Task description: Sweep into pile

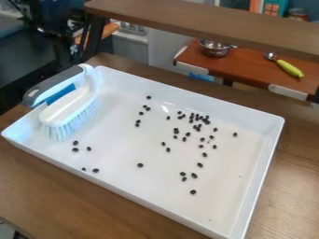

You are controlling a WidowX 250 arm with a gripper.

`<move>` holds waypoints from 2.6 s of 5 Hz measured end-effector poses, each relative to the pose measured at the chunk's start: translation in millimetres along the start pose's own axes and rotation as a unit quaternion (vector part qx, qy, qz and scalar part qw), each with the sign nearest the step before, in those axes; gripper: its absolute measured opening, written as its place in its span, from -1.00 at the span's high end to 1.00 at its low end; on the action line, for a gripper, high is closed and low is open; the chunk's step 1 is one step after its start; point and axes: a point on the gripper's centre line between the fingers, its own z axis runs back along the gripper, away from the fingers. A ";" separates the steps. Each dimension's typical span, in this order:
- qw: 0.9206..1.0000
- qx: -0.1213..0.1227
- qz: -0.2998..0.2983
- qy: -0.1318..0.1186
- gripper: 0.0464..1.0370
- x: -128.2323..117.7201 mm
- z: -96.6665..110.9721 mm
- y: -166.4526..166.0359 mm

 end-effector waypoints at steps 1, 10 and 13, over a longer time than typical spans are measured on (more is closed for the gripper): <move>1.000 0.008 -0.004 0.005 -0.93 -0.9 -12.1 2.9; 0.994 -0.022 0.043 0.096 0.11 -25.6 -68.2 6.1; 0.991 -0.047 0.035 0.124 0.11 -22.1 -60.5 -51.6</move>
